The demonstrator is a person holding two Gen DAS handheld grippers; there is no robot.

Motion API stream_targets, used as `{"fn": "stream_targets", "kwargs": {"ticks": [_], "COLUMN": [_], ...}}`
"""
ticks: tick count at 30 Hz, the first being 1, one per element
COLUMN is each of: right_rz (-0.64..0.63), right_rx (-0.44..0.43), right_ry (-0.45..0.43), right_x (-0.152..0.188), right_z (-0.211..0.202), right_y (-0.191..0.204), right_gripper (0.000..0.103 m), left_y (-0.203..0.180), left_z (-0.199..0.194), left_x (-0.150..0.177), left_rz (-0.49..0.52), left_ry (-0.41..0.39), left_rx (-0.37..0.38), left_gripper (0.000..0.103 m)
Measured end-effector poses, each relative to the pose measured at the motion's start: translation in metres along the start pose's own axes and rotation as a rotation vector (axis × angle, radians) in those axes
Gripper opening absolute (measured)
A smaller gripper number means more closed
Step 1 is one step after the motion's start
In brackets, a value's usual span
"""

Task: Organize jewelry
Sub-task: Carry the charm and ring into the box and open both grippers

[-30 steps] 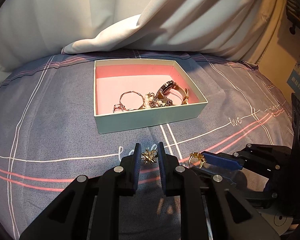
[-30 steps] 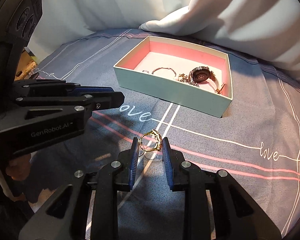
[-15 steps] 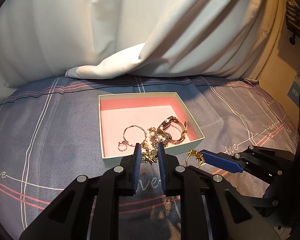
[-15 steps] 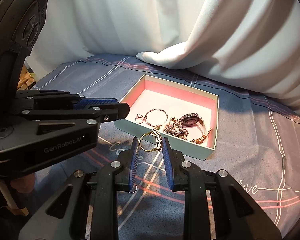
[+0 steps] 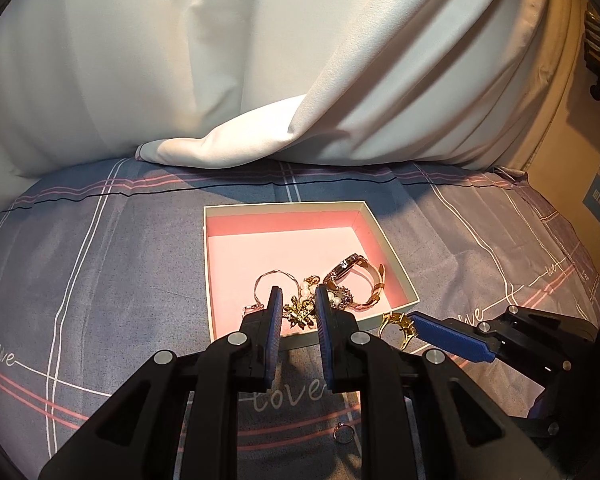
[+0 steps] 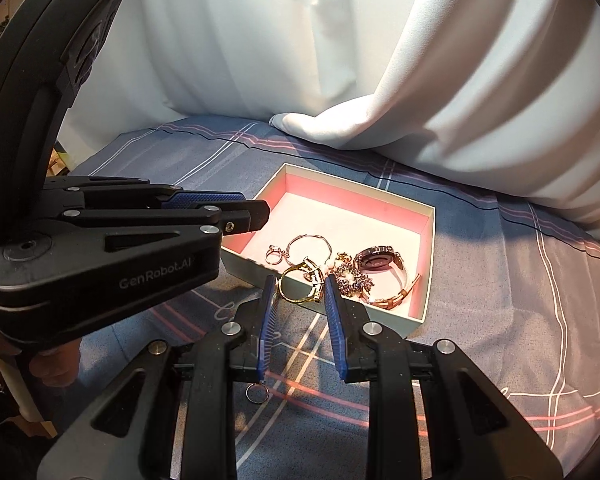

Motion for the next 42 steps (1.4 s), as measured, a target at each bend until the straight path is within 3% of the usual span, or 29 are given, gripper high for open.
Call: {"fn": "stream_targets", "kwargs": {"ticks": [9,26,42], "right_rz": [0.006,0.017,0.030], "right_rx": [-0.006,0.049,0.047], "right_ry": [0.011,0.009,0.039], "right_x": [-0.002,-0.054,-0.052], "right_z": [0.008,0.043,0.055], "right_y": [-0.005,-0.040,-0.052], "right_gripper": [0.025,0.025,0.025], "left_y": [0.001,0.003,-0.001], "left_z": [0.009,0.040,0.061], "left_x": [-0.008,-0.061,-0.066], "left_rz": [-0.021,-0.038,-0.044], "left_ry": [0.009,0.021,0.063], "left_rx": [-0.012,-0.048,-0.052], "left_gripper": [0.016,0.016,0.016]}}
Point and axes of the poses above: each gripper's, at about its wrist camera, not at the fingertips, and z roughly the way its jaws point, y to its left, x to its underside, the point moved 1 cm from there along z, roughly the way its jaws point, and after that the axes turned 3 degrees about -x, right-handed, at the moved point
